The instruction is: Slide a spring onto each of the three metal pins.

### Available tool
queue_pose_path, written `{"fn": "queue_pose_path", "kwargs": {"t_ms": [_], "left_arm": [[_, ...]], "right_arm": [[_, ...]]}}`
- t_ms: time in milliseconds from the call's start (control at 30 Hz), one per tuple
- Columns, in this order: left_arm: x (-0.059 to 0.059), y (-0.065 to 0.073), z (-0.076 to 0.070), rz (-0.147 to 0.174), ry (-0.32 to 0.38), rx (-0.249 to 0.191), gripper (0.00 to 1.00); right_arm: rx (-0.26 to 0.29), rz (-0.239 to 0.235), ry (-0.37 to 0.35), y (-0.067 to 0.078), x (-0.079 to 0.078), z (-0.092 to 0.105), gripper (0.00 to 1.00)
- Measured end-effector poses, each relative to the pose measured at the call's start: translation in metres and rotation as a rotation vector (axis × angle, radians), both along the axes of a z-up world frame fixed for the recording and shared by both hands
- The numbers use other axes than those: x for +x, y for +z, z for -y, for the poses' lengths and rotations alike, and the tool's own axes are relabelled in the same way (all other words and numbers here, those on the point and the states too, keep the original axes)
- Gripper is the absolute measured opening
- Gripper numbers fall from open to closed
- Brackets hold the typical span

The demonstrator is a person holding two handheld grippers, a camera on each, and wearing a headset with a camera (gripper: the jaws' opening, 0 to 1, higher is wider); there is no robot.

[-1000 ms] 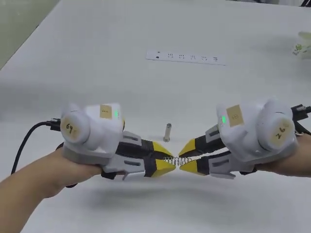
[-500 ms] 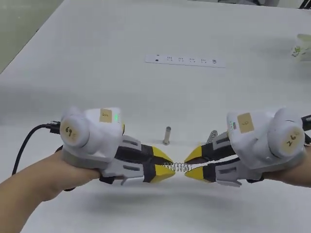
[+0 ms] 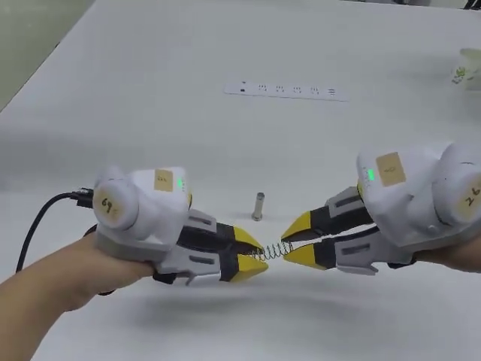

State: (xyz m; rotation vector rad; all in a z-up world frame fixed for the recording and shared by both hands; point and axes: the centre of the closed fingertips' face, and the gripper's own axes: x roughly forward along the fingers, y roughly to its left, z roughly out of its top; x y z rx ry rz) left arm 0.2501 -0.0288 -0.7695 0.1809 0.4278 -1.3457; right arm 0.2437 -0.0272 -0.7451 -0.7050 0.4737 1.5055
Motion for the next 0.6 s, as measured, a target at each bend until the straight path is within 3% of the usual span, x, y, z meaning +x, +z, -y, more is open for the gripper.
{"fn": "queue_pose_path", "kwargs": {"t_ms": [300,600], "left_arm": [[-0.001,-0.001,0.002,0.003,-0.009,0.001,0.02],[-0.001,0.001,0.005,0.003,-0.01,-0.014,0.02]], "right_arm": [[0.093,-0.023,0.007,0.016,-0.005,-0.019,0.07],[0.136,0.002,0.017,0.02,-0.006,-0.029,0.07]]}}
